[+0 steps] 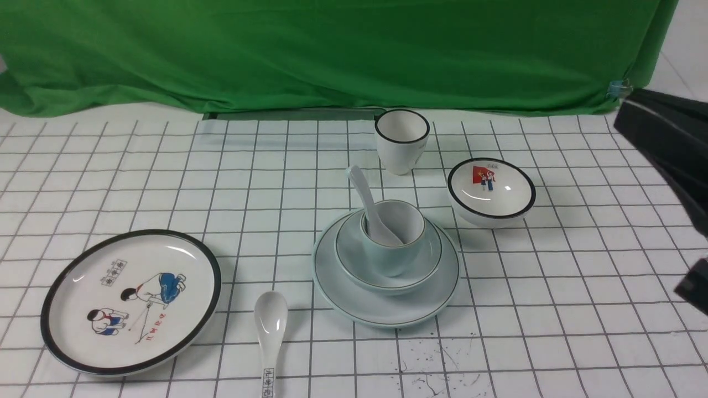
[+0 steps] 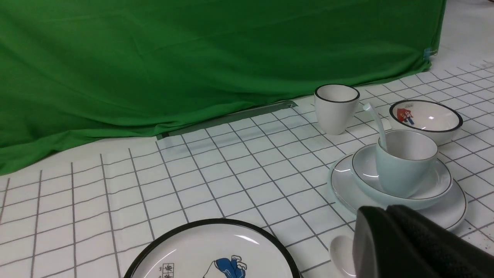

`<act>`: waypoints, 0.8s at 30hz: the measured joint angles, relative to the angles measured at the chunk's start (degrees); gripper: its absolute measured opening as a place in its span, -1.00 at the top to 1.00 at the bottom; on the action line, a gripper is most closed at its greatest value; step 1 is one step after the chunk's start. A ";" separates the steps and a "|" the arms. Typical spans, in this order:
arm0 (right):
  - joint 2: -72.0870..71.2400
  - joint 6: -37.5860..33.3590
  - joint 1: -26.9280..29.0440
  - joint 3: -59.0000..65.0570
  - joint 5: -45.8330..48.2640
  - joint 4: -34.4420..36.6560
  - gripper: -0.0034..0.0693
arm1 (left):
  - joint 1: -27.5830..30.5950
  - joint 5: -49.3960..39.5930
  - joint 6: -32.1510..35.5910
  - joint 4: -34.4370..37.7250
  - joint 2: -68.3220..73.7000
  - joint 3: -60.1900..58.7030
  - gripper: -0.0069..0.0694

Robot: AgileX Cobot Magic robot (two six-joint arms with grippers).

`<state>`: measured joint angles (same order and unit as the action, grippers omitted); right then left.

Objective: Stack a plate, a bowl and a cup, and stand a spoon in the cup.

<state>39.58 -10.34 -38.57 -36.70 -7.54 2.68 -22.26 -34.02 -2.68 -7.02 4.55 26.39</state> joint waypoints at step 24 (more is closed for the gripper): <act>-5.44 0.18 1.14 6.25 -0.73 0.00 0.87 | 0.00 0.00 0.00 -0.05 0.00 0.00 0.90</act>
<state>34.14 -10.16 -37.43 -30.45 -8.27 2.68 -22.26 -34.02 -2.68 -7.07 4.55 26.39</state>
